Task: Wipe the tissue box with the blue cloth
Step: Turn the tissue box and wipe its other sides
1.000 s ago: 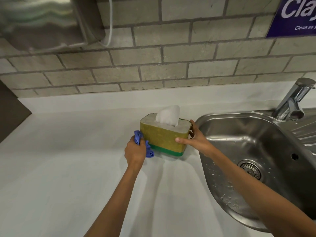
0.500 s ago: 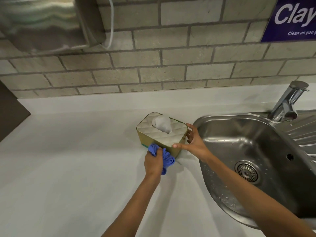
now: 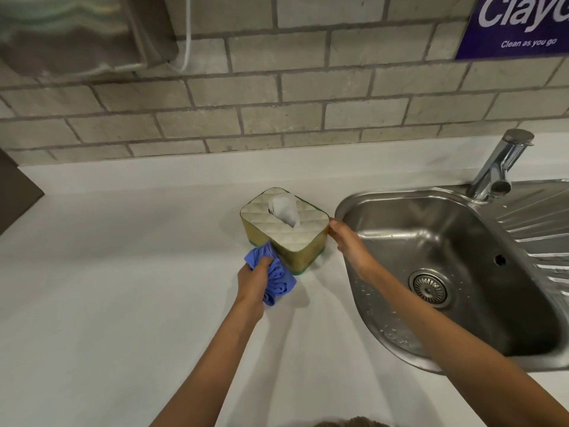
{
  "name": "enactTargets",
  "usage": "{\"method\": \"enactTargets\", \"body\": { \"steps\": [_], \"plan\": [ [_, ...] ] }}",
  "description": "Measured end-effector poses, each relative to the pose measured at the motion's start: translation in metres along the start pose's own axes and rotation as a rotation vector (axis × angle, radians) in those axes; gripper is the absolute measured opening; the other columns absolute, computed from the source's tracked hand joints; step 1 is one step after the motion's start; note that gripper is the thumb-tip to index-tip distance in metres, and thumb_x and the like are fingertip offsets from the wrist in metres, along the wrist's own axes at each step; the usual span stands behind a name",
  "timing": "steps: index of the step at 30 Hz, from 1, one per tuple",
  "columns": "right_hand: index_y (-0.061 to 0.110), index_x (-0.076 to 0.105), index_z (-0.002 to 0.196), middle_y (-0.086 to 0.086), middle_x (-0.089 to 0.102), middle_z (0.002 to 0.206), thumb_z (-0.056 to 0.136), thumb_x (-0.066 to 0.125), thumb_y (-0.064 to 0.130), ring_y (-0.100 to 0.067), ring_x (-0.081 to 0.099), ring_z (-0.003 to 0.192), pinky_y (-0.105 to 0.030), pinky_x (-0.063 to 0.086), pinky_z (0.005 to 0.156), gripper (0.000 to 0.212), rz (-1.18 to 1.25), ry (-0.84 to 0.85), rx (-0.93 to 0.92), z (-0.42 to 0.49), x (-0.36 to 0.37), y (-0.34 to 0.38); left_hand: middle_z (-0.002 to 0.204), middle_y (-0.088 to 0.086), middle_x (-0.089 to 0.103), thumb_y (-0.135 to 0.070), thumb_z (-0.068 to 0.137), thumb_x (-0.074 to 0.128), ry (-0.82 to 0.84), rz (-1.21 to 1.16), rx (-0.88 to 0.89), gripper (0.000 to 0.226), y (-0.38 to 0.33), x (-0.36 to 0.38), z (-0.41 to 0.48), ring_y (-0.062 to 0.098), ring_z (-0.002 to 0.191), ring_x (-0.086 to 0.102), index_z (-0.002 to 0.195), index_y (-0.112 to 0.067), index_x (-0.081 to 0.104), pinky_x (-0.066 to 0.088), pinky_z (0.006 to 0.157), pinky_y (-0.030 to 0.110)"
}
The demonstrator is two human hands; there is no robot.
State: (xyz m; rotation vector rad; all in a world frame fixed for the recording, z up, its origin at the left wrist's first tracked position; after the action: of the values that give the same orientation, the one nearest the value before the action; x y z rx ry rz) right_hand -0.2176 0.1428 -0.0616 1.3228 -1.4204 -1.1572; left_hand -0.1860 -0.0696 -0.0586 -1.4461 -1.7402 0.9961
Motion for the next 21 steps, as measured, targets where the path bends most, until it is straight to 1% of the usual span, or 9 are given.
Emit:
{"method": "enactTargets", "body": {
  "steps": [3, 4, 8, 10, 12, 14, 17, 19, 21],
  "plan": [
    [0.026, 0.052, 0.126, 0.007, 0.053, 0.130, 0.095, 0.037, 0.042, -0.009, 0.044, 0.127, -0.016, 0.031, 0.088, 0.038, -0.017, -0.009, -0.009, -0.017, 0.003, 0.000, 0.071, 0.006, 0.058, -0.014, 0.090, 0.051, -0.024, 0.034, 0.018, 0.011, -0.008, -0.012, 0.000, 0.017, 0.063, 0.055, 0.096, -0.006, 0.056, 0.043, 0.053, 0.025],
    [0.028, 0.055, 0.118, 0.006, 0.054, 0.126, 0.096, 0.036, 0.040, -0.011, 0.046, 0.125, -0.016, 0.033, 0.088, 0.032, -0.019, -0.015, -0.008, -0.023, 0.003, -0.001, 0.070, 0.006, 0.058, -0.014, 0.090, 0.051, -0.035, 0.051, 0.020, 0.011, -0.011, -0.017, 0.001, 0.018, 0.062, 0.055, 0.096, -0.006, 0.056, 0.044, 0.052, 0.026],
    [0.025, 0.061, 0.106, 0.002, 0.063, 0.115, 0.097, 0.035, 0.034, -0.015, 0.057, 0.114, -0.031, 0.036, 0.103, 0.029, -0.037, -0.009, 0.002, -0.045, 0.008, -0.006, 0.066, 0.006, 0.057, -0.013, 0.089, 0.051, -0.072, 0.091, 0.053, 0.014, -0.025, -0.034, 0.007, 0.017, 0.057, 0.054, 0.076, -0.009, 0.056, 0.044, 0.036, 0.015],
    [0.029, 0.064, 0.092, 0.009, 0.066, 0.102, 0.097, 0.035, 0.030, -0.011, 0.061, 0.103, -0.028, 0.039, 0.098, 0.030, -0.017, 0.007, 0.009, -0.053, 0.015, -0.007, 0.066, 0.006, 0.056, -0.012, 0.089, 0.052, -0.078, 0.081, 0.077, 0.020, -0.030, -0.039, 0.008, 0.017, 0.057, 0.053, 0.069, -0.014, 0.053, 0.045, 0.045, 0.022],
    [0.027, 0.064, 0.087, 0.010, 0.067, 0.097, 0.098, 0.035, 0.029, -0.009, 0.062, 0.097, -0.026, 0.040, 0.093, 0.031, 0.005, 0.016, 0.013, -0.058, 0.021, -0.008, 0.069, 0.006, 0.055, -0.011, 0.089, 0.052, -0.084, 0.043, 0.101, 0.021, -0.031, -0.043, 0.006, 0.017, 0.060, 0.053, 0.069, -0.016, 0.052, 0.044, 0.054, 0.028],
    [0.020, 0.063, 0.092, 0.001, 0.067, 0.101, 0.097, 0.036, 0.030, -0.010, 0.063, 0.095, -0.026, 0.041, 0.092, 0.029, 0.018, 0.024, 0.017, -0.061, 0.025, -0.009, 0.073, 0.006, 0.055, -0.012, 0.091, 0.052, -0.100, -0.007, 0.111, 0.017, -0.028, -0.051, 0.003, 0.017, 0.063, 0.053, 0.074, -0.015, 0.054, 0.044, 0.057, 0.029],
    [0.014, 0.057, 0.112, -0.017, 0.063, 0.116, 0.097, 0.036, 0.033, -0.020, 0.063, 0.097, -0.029, 0.044, 0.091, 0.032, 0.027, -0.009, 0.033, -0.061, 0.021, -0.006, 0.074, 0.008, 0.053, -0.015, 0.093, 0.049, -0.121, -0.079, 0.064, 0.009, -0.014, -0.064, -0.002, 0.019, 0.063, 0.052, 0.090, -0.007, 0.054, 0.040, 0.051, 0.029],
    [0.013, 0.055, 0.118, -0.018, 0.060, 0.122, 0.097, 0.033, 0.036, -0.025, 0.061, 0.103, -0.031, 0.045, 0.086, 0.038, 0.043, -0.075, 0.045, -0.054, 0.013, -0.001, 0.071, 0.008, 0.051, -0.016, 0.094, 0.048, -0.122, -0.126, -0.007, 0.017, 0.003, -0.070, -0.009, 0.018, 0.061, 0.050, 0.080, -0.008, 0.054, 0.037, 0.045, 0.026],
    [0.013, 0.051, 0.126, -0.015, 0.056, 0.129, 0.097, 0.029, 0.042, -0.029, 0.057, 0.114, -0.035, 0.043, 0.091, 0.046, 0.056, -0.115, 0.066, -0.040, 0.005, 0.008, 0.069, 0.007, 0.048, -0.018, 0.095, 0.046, -0.093, -0.212, -0.098, 0.027, 0.023, -0.067, -0.021, 0.018, 0.057, 0.046, 0.069, -0.012, 0.051, 0.034, 0.035, 0.014]
  ]
}}
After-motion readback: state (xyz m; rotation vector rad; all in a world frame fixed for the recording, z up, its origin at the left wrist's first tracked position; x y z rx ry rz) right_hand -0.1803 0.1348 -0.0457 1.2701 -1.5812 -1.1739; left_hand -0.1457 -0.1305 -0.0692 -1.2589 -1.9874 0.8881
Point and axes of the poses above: each hand's wrist, its own z-axis towards the middle knuckle, its own x-axis out of the palm, y = z × x, the point moved 7 cm from there along z, towards the middle knuckle
